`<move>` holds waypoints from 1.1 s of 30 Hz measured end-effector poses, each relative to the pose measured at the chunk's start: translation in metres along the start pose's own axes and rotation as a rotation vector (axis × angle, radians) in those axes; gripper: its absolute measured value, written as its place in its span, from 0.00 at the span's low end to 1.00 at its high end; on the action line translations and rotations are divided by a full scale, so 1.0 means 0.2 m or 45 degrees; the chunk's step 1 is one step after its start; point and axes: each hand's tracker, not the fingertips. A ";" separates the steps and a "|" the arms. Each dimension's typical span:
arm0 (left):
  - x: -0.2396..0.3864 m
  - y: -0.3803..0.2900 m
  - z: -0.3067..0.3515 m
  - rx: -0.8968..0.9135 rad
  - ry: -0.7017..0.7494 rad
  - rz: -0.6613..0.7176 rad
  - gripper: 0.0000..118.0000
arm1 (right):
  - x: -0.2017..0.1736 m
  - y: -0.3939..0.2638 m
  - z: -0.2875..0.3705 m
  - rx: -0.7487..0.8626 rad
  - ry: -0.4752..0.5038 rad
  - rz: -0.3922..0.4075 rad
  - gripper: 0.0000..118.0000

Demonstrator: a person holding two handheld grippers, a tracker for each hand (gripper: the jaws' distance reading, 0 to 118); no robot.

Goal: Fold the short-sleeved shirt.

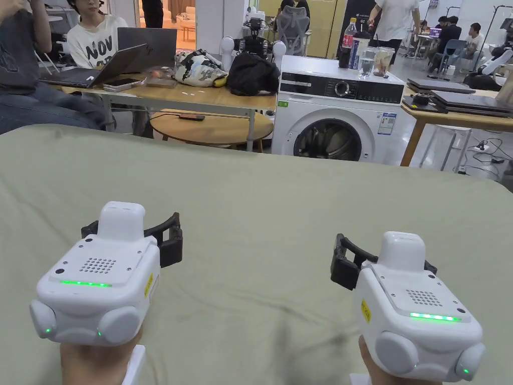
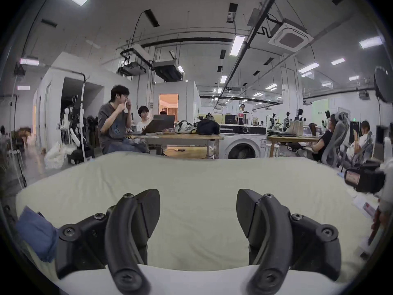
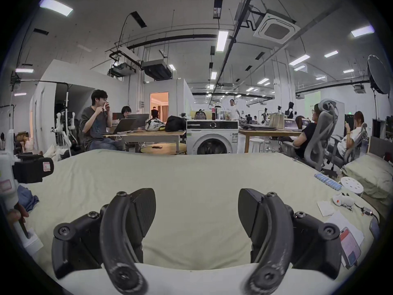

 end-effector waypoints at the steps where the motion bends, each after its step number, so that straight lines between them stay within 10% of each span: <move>1: 0.00 0.00 0.00 0.006 0.004 -0.013 0.63 | 0.01 0.00 0.00 -0.001 0.005 -0.017 0.69; 33: -0.03 0.00 -0.01 -0.017 -0.031 0.071 0.63 | -0.02 0.08 -0.04 -0.056 -0.109 -0.202 0.69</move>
